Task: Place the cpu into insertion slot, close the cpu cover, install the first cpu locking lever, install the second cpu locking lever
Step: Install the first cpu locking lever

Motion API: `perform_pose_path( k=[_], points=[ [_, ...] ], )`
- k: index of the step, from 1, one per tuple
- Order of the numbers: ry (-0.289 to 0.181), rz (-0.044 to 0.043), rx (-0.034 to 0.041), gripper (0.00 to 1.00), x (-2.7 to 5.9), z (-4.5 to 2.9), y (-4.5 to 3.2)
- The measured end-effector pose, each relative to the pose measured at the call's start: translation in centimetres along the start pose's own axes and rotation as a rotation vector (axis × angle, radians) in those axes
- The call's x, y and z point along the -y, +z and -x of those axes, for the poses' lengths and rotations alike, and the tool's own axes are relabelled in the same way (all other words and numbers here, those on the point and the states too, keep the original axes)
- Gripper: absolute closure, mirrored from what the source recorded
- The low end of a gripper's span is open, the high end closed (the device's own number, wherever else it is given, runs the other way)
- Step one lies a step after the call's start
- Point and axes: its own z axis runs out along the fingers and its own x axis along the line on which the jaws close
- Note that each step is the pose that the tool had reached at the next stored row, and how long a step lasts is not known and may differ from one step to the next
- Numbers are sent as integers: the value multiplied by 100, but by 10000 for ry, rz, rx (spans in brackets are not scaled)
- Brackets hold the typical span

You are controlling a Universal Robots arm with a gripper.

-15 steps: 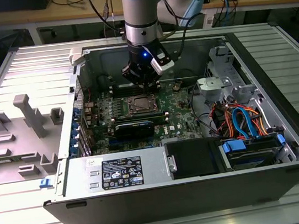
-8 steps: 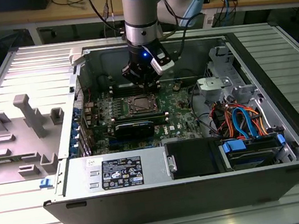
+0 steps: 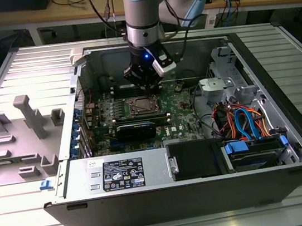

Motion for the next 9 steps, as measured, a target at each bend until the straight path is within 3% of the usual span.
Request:
perform_pose_path(
  k=[9],
  points=[
    [0,0,0,89,6,0,20]
  ],
)
